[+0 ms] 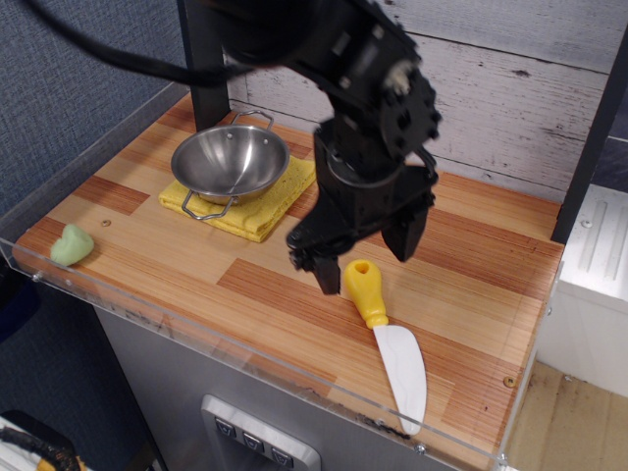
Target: Move the knife to the right of the bowl.
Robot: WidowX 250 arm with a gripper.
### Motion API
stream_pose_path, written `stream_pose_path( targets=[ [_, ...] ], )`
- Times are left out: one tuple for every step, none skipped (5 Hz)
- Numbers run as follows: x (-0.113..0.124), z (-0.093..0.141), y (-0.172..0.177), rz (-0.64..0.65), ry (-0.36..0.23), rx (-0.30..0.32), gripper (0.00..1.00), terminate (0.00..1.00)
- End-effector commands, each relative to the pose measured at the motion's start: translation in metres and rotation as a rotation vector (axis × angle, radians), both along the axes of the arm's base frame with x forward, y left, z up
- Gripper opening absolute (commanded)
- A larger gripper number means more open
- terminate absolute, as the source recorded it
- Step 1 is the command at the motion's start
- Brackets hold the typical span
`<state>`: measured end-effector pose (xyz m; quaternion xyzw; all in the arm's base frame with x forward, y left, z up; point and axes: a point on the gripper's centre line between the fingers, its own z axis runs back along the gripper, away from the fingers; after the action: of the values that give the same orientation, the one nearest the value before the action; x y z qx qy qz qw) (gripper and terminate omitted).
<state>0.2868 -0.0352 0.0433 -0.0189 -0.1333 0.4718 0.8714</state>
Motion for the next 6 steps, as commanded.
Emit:
stream_pose_path(
  targets=[
    [0.016, -0.018, -0.011, -0.014, 0.028, 0.001, 1.0, 0.0],
    [0.011, -0.027, -0.01, -0.039, 0.075, 0.013, 1.0, 0.0],
    [0.0, -0.029, -0.005, -0.038, 0.095, 0.034, 1.0, 0.0],
    [0.0, -0.026, -0.002, -0.034, 0.08, 0.034, 0.0, 0.0],
    [0.004, -0.019, -0.003, -0.026, 0.064, 0.028, 0.0, 0.0],
    [0.005, -0.013, -0.001, -0.026, 0.063, 0.008, 0.0, 0.0]
  ],
)
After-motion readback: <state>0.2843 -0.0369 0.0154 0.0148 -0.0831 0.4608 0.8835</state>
